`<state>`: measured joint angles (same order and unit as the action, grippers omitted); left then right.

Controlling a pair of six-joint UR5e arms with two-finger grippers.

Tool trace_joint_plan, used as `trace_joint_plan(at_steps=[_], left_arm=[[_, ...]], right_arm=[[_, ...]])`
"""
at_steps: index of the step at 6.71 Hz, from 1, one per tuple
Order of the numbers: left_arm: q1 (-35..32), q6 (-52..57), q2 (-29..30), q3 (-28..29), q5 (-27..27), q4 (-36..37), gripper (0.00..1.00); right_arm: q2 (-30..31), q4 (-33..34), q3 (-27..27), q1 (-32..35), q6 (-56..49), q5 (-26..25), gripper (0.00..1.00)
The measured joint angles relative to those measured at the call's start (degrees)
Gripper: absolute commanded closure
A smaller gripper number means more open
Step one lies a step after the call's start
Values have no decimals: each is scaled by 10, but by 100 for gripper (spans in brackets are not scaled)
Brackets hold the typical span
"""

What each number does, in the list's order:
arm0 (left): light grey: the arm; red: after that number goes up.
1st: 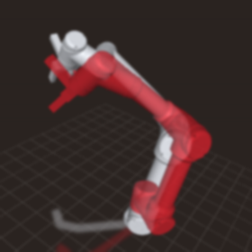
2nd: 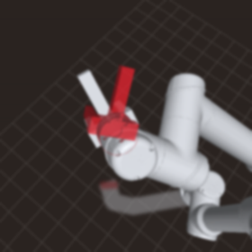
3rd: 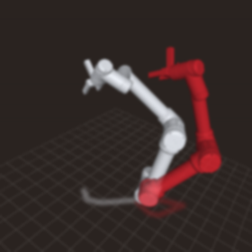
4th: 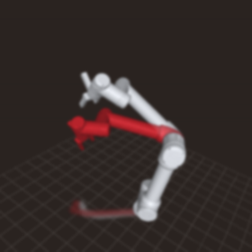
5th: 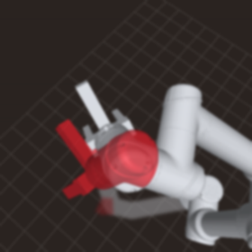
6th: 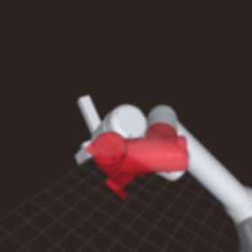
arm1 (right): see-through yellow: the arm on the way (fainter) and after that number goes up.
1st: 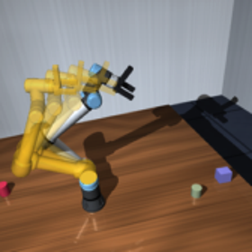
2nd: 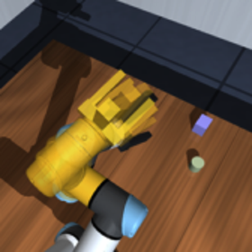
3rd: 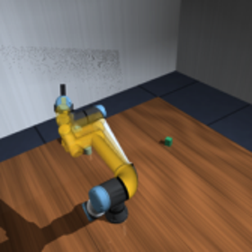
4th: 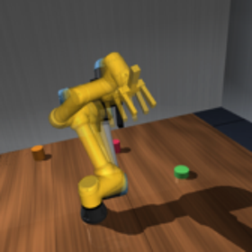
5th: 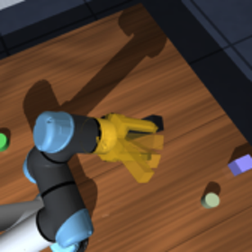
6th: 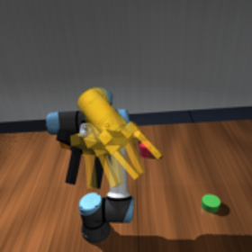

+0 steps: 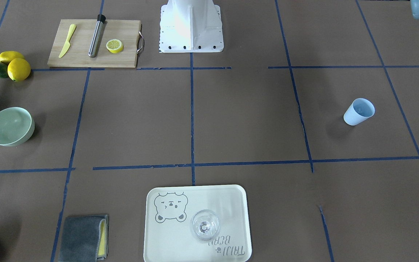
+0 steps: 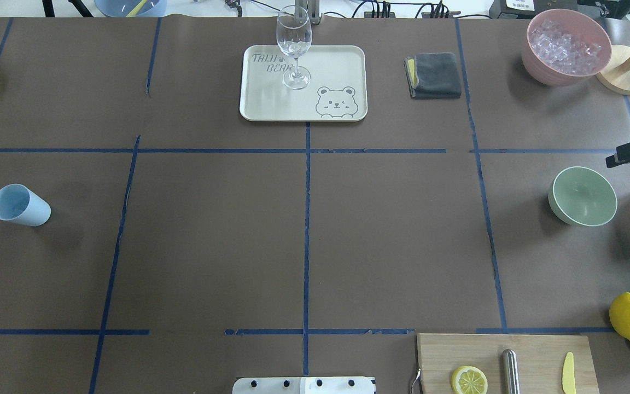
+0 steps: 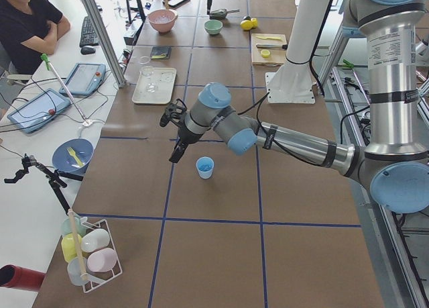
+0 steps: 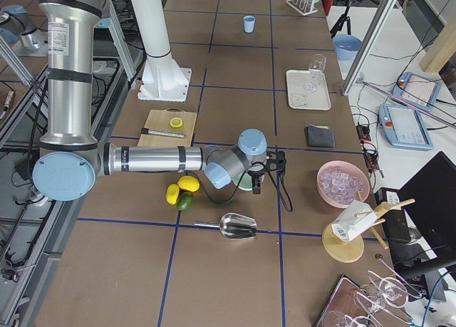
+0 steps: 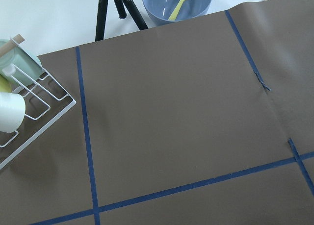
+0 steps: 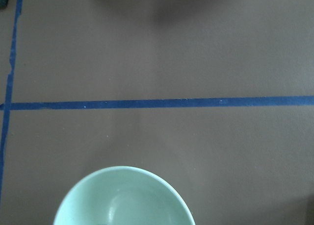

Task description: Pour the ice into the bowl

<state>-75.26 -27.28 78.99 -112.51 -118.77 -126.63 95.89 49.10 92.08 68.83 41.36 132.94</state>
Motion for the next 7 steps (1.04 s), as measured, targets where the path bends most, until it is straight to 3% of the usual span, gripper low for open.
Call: trace_joint_plan(at_steps=[2,4,5,6,7], left_arm=[[57,-82,-54,-4,68,-111,0],[90,-109,-65,-4,126,-139,0],[95,-112,-66,-4,133,-145,0],[96,-113,-66,-4,135,-148,0],[97,-113,-67,-4,136,-151,0]], right_arm=[[25,-47,-17,-22,13,-13,0],[26,-56,-32,-50,18,-32,1],[23,-56,-35,-64,22,-42,8],[19,-57,-37,-75,31,-50,30],[15,-57,-38,-83,39,-53,61]])
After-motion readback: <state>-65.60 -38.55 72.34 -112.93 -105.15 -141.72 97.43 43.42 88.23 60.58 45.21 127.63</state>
